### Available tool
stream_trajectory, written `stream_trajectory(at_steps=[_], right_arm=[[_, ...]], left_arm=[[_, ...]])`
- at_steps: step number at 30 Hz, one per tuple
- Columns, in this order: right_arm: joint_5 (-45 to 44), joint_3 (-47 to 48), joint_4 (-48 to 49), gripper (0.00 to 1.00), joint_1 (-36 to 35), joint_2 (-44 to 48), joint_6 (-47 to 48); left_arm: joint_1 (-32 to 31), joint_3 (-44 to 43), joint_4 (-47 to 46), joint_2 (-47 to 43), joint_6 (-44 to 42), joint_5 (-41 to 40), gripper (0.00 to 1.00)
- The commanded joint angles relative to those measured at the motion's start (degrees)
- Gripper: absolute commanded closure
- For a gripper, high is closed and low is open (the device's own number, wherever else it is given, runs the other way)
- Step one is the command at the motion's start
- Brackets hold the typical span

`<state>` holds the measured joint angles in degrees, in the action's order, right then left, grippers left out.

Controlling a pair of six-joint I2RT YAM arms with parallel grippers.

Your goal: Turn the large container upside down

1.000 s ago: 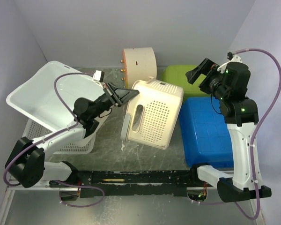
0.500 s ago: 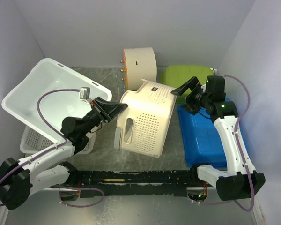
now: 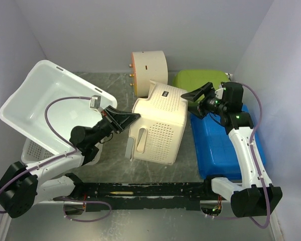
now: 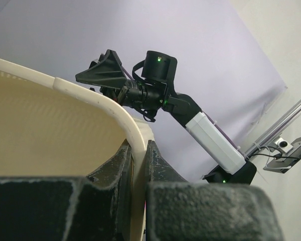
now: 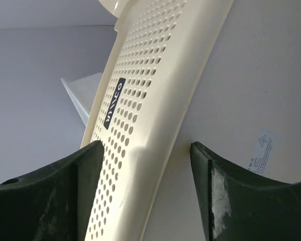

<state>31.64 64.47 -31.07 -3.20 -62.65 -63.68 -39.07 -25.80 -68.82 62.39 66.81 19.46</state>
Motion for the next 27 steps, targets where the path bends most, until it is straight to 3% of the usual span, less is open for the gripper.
stream_trajectory(at_steps=[1,6,15,22,27], right_arm=[[3.1,0.2,4.8,0.36,0.5,2.4,-2.2],[0.8,3.0,3.1,0.54,0.6,3.5,-0.5],[3.3,4.9,5.1,0.72,0.6,4.4,-0.2],[2.8,7.7,4.5,0.78,0.6,5.0,2.1],[4.0,8.2,6.0,0.8,0.6,5.6,2.2]], left_arm=[[-2.3,-0.2,3.8,2.2,-1.4,-0.7,0.93],[-4.8,-1.8,6.8,3.7,-3.6,-0.2,0.93],[-7.7,-1.7,7.4,6.2,-5.3,-0.7,0.93],[-9.4,-1.1,4.0,10.2,-5.3,2.0,0.93],[-12.5,-1.5,8.0,11.0,-9.0,0.9,0.93]])
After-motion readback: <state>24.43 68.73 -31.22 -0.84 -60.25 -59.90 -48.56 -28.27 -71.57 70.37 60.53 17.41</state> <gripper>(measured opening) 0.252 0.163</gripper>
